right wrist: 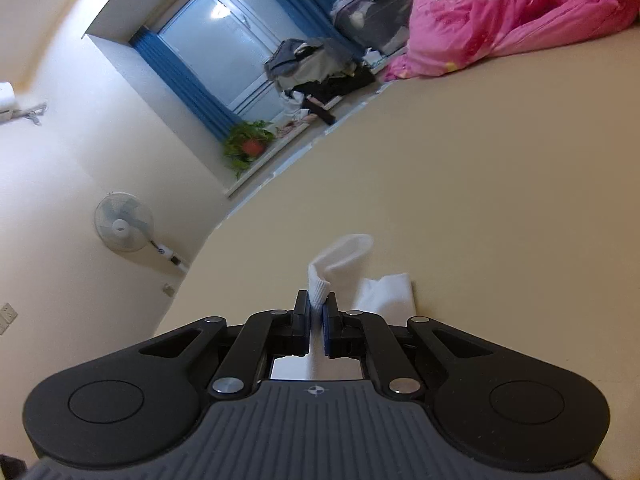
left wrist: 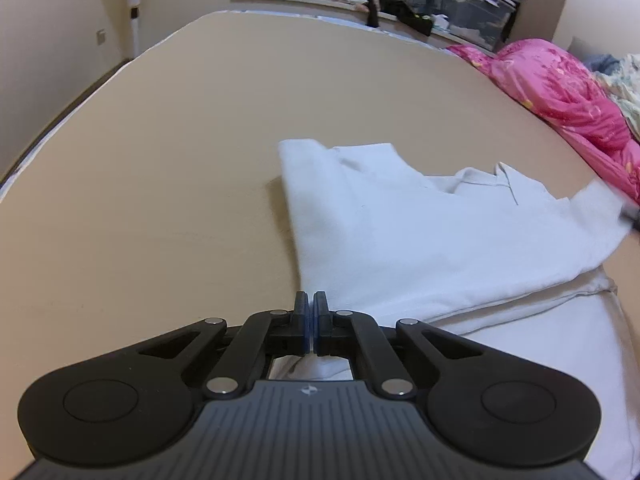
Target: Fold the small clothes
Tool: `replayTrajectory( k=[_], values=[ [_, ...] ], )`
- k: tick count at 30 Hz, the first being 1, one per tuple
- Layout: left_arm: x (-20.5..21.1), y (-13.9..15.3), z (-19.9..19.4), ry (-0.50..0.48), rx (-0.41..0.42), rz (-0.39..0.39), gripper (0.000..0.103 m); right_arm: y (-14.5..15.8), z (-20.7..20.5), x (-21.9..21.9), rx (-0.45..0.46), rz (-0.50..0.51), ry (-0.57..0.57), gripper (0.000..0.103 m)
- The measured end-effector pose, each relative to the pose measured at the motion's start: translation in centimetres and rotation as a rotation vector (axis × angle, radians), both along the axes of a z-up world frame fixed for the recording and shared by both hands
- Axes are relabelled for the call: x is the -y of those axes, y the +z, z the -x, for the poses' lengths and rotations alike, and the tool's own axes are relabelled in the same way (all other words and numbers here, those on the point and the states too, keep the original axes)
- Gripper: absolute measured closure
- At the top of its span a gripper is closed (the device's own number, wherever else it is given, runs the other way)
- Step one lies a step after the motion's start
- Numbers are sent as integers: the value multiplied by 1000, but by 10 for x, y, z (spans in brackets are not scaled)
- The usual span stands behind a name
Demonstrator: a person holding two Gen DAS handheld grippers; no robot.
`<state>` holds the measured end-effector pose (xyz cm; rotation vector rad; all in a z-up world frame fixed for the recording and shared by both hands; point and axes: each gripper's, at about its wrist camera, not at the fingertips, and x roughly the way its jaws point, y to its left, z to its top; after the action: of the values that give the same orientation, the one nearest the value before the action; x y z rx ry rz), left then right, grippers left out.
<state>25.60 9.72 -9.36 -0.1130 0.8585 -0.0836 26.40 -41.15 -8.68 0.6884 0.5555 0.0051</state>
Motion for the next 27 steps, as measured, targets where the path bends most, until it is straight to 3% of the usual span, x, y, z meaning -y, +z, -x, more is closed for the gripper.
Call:
replayTrajectory(
  k=[2, 4, 8, 10, 12, 13, 15, 16, 18, 20, 23, 25, 27],
  values=[
    [-1, 4, 0, -2, 11, 32, 100, -19, -5, 4, -186, 79, -65, 97],
    [4, 11, 0, -16, 27, 17, 100, -30, -2, 10, -257, 79, -107, 91],
    [20, 22, 4, -52, 112, -23, 99, -5, 6, 3, -157, 205, -153, 86],
    [28, 18, 5, -98, 123, -21, 99, -1, 8, 0, -90, 181, -130, 86],
    [35, 1, 0, -111, 65, -97, 99, -5, 7, -1, -61, 132, -54, 84],
    [34, -8, -3, -95, 13, -120, 99, -14, 2, -2, -99, 102, 7, 82],
    [29, -12, -1, -59, 0, -77, 99, -39, -10, -8, -292, 117, 98, 82],
    [30, -6, 0, -50, 4, -74, 99, -38, -2, -5, -256, 125, 94, 82],
    [38, 3, 10, -84, 78, -82, 97, -27, 3, -8, -267, 181, 84, 81],
    [44, -12, 7, -128, 27, -145, 96, -14, 11, -14, -263, 227, 69, 80],
    [37, -11, 12, -97, -18, -85, 96, 4, 29, -16, -278, 255, 68, 79],
    [37, 9, 23, -67, -20, -60, 86, 22, 54, -17, -255, 259, 88, 79],
    [44, 33, 46, -86, 35, -83, 78, 39, 96, -18, -221, 271, 110, 74]
  ],
)
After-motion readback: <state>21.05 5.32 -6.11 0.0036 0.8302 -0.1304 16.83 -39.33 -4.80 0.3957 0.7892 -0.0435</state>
